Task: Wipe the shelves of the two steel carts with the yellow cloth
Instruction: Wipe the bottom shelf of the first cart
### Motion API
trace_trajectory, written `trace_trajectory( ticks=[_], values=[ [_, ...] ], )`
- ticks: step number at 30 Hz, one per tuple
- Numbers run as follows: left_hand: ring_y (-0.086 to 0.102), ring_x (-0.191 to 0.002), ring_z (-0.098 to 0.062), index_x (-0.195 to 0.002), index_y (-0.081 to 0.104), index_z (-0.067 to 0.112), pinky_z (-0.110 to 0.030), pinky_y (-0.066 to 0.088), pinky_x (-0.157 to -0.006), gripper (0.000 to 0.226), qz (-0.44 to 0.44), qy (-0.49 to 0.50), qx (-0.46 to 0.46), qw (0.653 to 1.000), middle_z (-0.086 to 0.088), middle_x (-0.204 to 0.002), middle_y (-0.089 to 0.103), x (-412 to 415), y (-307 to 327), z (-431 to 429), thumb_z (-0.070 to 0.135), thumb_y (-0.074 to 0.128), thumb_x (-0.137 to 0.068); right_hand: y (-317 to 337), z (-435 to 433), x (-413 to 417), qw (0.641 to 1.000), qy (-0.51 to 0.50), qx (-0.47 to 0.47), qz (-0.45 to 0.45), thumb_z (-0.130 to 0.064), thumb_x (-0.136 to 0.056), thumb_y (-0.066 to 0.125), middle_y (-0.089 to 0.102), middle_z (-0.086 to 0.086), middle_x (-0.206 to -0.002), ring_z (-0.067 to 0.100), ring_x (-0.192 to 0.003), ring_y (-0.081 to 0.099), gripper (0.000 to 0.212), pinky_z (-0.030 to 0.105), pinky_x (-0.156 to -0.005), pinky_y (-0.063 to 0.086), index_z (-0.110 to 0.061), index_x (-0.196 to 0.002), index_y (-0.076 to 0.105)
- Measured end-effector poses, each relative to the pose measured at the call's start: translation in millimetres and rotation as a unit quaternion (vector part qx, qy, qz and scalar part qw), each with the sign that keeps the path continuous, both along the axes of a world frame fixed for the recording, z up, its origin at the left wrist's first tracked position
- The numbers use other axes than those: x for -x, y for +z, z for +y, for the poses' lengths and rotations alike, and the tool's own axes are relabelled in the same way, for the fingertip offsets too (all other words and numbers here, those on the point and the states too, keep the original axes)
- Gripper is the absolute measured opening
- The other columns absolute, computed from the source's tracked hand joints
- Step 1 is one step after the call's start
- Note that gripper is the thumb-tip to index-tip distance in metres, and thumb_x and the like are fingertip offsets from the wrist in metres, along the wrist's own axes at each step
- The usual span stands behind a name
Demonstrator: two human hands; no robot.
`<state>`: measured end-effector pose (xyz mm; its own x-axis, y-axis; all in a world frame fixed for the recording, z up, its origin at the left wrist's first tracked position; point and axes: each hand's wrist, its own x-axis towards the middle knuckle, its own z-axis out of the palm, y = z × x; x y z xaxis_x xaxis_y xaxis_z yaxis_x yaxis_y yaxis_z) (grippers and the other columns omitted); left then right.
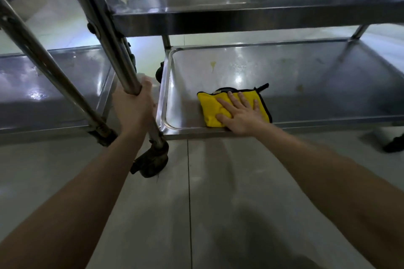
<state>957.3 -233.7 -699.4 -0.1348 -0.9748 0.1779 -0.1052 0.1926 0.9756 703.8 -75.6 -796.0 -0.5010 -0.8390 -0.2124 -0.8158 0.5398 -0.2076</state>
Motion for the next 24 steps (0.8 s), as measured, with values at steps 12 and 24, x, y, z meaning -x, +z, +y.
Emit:
trace_trajectory(
  ticks=[12, 24],
  values=[
    [0.059, -0.108, -0.018, -0.122, 0.065, 0.015, -0.035, 0.051, -0.094, 0.033, -0.318, -0.255, 0.318, 0.856, 0.001, -0.119, 0.062, 12.8, -67.0, 104.9, 0.032, 0.076, -0.095, 29.8, -7.4, 6.3, 0.995, 0.042, -0.080, -0.035, -0.084, -0.097, 0.029, -0.018, -0.002, -0.179, 0.038, -0.164, -0.018, 0.081, 0.079, -0.122, -0.005, -0.054, -0.165, -0.003],
    [0.036, -0.154, -0.038, -0.172, 0.019, 0.022, -0.054, 0.028, -0.124, 0.064, -0.443, -0.219, 0.093, 0.864, -0.014, -0.173, 0.033, 114.9, -71.1, 75.3, 0.049, 0.029, -0.115, -7.3, 29.7, 43.0, 0.998, 0.025, 0.051, 0.035, -0.076, -0.103, 0.011, -0.009, -0.011, -0.180, 0.025, -0.166, -0.013, 0.066, 0.069, -0.127, -0.010, -0.057, -0.166, 0.001]
  ],
)
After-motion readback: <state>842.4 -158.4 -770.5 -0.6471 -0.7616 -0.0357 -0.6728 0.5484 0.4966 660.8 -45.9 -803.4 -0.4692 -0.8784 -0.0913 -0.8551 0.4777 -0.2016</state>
